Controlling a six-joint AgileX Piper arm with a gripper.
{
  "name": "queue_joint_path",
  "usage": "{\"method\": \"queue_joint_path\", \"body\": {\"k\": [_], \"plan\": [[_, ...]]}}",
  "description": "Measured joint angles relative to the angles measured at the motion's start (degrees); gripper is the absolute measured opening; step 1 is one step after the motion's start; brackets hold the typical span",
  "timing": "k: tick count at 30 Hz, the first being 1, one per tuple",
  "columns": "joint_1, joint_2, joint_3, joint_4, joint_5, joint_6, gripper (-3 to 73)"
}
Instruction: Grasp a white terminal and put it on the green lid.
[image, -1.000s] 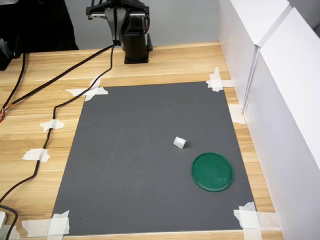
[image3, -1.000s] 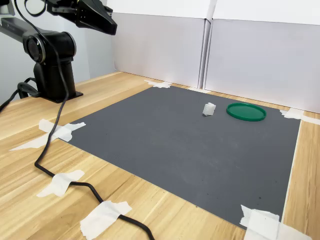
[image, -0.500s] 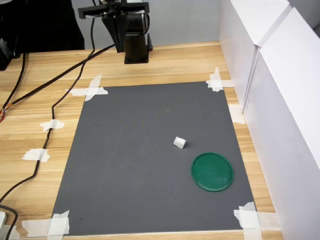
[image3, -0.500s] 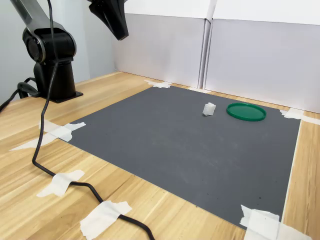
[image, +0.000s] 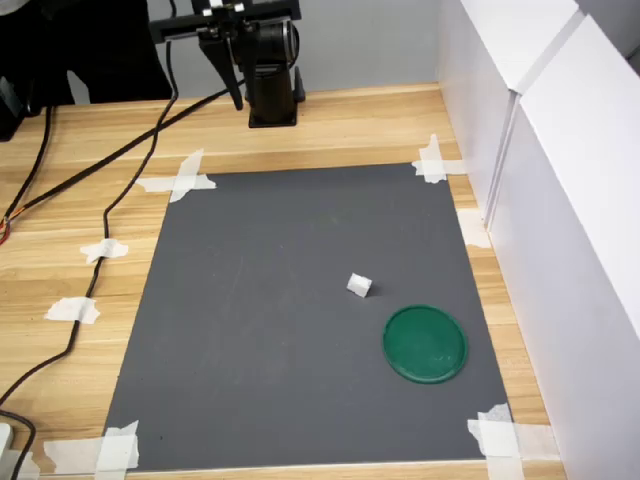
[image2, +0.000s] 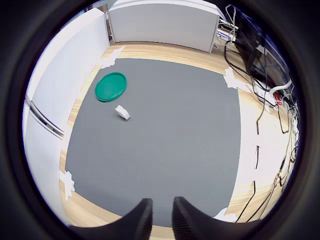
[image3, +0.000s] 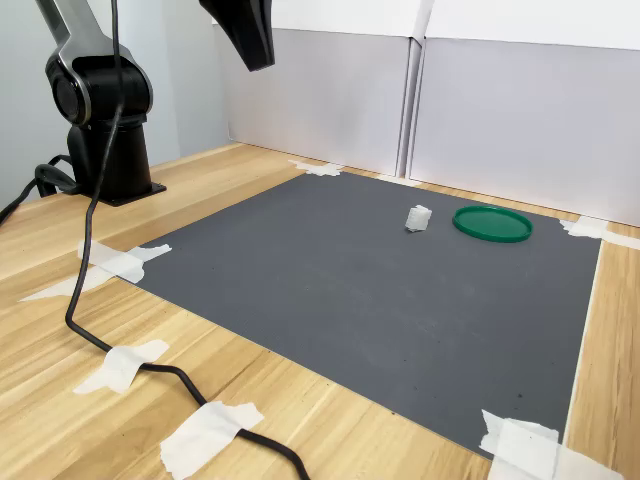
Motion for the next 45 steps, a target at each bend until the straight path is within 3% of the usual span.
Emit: {"method": "queue_joint_path", "body": {"k": [7,11,23,27,30,40,45], "plan": [[0.0,7.3,-2.7,4.2,-0.1,-1.6,52.0],[0.0,12.4,-6.1,5.3,0.3,3.4,61.0],[0.0,30.5,-22.2,5.0,4.6,9.3,63.2],[1.1,35.7,-26.3,0.7,5.5,10.0,63.2],[3.8,37.8,-27.9,-1.6,5.6,11.2,63.2],[15.5,41.5,-28.4,-1.8,5.2,15.2,63.2],[17.8,43.9,-28.4,-1.9,3.3,16.6,63.2]]}}
